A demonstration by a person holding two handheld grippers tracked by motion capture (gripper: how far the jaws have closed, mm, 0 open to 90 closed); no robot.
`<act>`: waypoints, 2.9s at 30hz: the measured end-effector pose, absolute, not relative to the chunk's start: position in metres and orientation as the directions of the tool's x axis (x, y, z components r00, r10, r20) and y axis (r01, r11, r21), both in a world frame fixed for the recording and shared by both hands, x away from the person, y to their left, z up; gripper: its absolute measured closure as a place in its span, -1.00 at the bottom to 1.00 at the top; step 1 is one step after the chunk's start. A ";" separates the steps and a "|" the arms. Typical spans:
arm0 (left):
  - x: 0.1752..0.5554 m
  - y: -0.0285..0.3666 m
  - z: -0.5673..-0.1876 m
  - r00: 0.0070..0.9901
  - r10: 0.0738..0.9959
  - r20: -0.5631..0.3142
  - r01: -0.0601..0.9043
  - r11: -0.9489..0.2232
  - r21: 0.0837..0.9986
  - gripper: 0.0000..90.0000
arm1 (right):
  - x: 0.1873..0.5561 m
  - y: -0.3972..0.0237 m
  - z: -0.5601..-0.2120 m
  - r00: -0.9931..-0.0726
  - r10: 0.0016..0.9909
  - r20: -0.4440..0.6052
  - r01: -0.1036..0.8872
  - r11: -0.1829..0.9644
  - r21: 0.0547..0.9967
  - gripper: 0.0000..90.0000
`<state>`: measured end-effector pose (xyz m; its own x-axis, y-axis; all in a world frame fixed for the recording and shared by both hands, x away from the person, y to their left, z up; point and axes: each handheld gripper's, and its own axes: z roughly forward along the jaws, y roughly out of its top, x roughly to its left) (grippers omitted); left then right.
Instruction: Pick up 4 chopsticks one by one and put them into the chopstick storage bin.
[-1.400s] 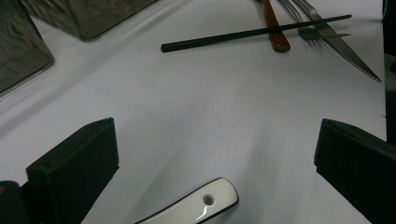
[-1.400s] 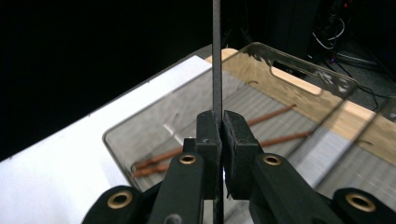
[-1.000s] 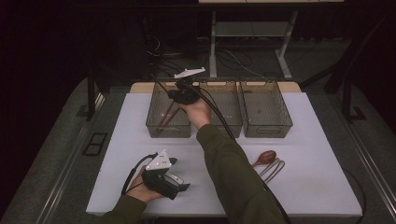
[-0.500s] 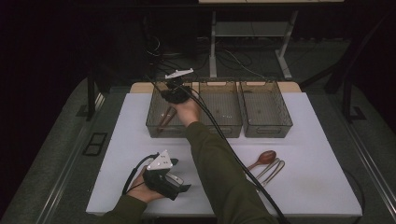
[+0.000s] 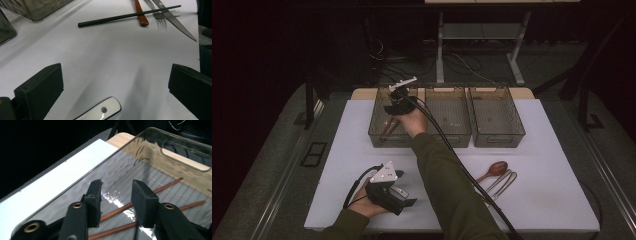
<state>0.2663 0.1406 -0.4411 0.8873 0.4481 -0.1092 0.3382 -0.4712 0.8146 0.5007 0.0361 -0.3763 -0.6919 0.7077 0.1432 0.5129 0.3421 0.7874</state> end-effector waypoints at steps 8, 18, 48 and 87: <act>0.266 0.141 -0.441 0.888 0.448 -0.108 0.336 -0.471 0.815 -1.00 | 0.490 0.023 -0.360 -0.720 0.682 0.127 0.488 0.368 0.791 0.12; 0.266 0.141 -0.441 0.888 0.450 -0.099 0.332 -0.477 0.813 -1.00 | 0.466 -0.016 -0.346 -0.756 0.638 0.146 0.469 0.374 0.800 0.01; 0.266 0.143 -0.442 0.873 0.472 -0.121 0.363 -0.466 0.807 -1.00 | 0.388 -0.141 -0.352 -0.802 0.582 0.135 0.432 0.408 0.804 -0.12; 0.265 0.142 -0.443 0.874 0.474 -0.106 0.358 -0.482 0.800 -1.00 | 0.296 -0.188 -0.428 -0.801 0.583 0.134 0.524 0.574 0.629 0.58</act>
